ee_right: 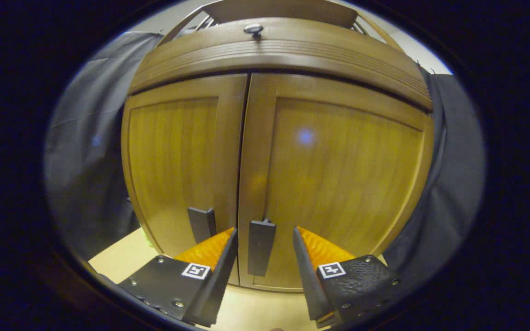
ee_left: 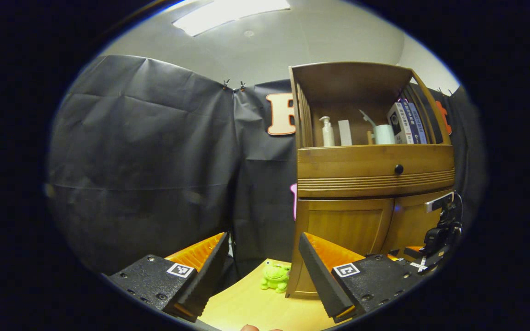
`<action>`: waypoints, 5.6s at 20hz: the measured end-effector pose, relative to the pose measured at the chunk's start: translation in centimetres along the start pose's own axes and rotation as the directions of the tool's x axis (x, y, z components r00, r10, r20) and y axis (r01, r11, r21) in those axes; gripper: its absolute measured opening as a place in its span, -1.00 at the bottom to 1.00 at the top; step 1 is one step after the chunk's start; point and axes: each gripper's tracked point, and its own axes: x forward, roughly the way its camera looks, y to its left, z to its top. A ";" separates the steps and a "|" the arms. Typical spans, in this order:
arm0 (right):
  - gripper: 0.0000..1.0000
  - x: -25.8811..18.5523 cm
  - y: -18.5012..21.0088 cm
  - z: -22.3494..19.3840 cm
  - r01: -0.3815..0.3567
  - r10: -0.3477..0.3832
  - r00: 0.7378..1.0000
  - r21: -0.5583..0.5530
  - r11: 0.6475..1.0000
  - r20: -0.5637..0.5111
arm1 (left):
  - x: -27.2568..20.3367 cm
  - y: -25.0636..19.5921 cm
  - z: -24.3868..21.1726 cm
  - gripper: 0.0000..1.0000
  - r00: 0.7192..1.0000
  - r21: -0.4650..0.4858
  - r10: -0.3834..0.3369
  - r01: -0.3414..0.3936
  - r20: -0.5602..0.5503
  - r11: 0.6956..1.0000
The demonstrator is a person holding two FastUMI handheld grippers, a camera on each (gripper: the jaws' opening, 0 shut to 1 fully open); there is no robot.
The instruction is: Open the right door of the double-door shoe cabinet with the right hand, and open the left door with the left hand.
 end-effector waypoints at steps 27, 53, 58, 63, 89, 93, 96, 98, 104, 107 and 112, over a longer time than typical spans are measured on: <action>-0.94 1.2 -9.4 0.6 0.183 -0.189 0.981 0.129 0.975 0.036 | -2.0 -0.7 0.0 0.84 1.000 -0.064 -0.025 0.026 0.018 0.998; 0.14 7.3 -2.8 0.6 -0.015 0.021 0.999 0.136 0.991 -0.047 | -0.4 0.8 -1.5 0.83 1.000 -0.066 0.000 0.001 0.001 0.998; -0.38 8.3 -3.0 0.0 0.031 -0.025 0.998 0.115 0.993 -0.054 | 0.0 1.3 -1.7 0.83 1.000 -0.068 0.005 -0.006 -0.006 0.998; -0.59 7.5 -3.0 0.3 0.029 -0.022 0.999 0.147 0.989 -0.050 | -0.1 1.2 -1.7 0.89 1.000 -0.074 -0.008 0.008 -0.008 0.997; -0.71 -4.6 -7.4 -4.0 0.160 -0.158 0.987 0.173 0.972 -0.027 | -3.2 -4.6 -2.8 0.84 0.971 -0.104 -0.236 0.231 -0.042 0.968; -0.72 -6.3 -8.6 -4.7 0.187 -0.183 0.982 0.184 0.965 -0.040 | -3.3 -6.3 -3.2 0.84 0.959 -0.114 -0.279 0.272 -0.051 0.956; -0.72 -6.9 -9.2 -4.8 0.204 -0.199 0.979 0.183 0.962 -0.047 | -3.6 -7.6 -3.3 0.84 0.949 -0.115 -0.310 0.302 -0.053 0.946; -0.74 -7.0 -9.3 -4.8 0.220 -0.214 0.975 0.192 0.956 -0.051 | -3.7 -8.3 -3.3 0.84 0.943 -0.115 -0.328 0.320 -0.053 0.940; -0.74 -7.2 -9.6 -4.6 0.243 -0.237 0.970 0.193 0.951 -0.055 | -4.3 -10.7 -3.4 0.89 0.922 -0.121 -0.384 0.376 -0.056 0.919; -0.75 -7.4 -10.0 -5.0 0.267 -0.261 0.964 0.193 0.944 -0.057 | -4.8 -11.8 -3.6 0.89 0.911 -0.123 -0.408 0.399 -0.058 0.909; -0.75 -8.1 -10.7 -5.5 0.264 -0.256 0.965 0.206 0.942 -0.064 | -5.4 -13.5 -3.9 0.89 0.893 -0.134 -0.445 0.434 -0.065 0.891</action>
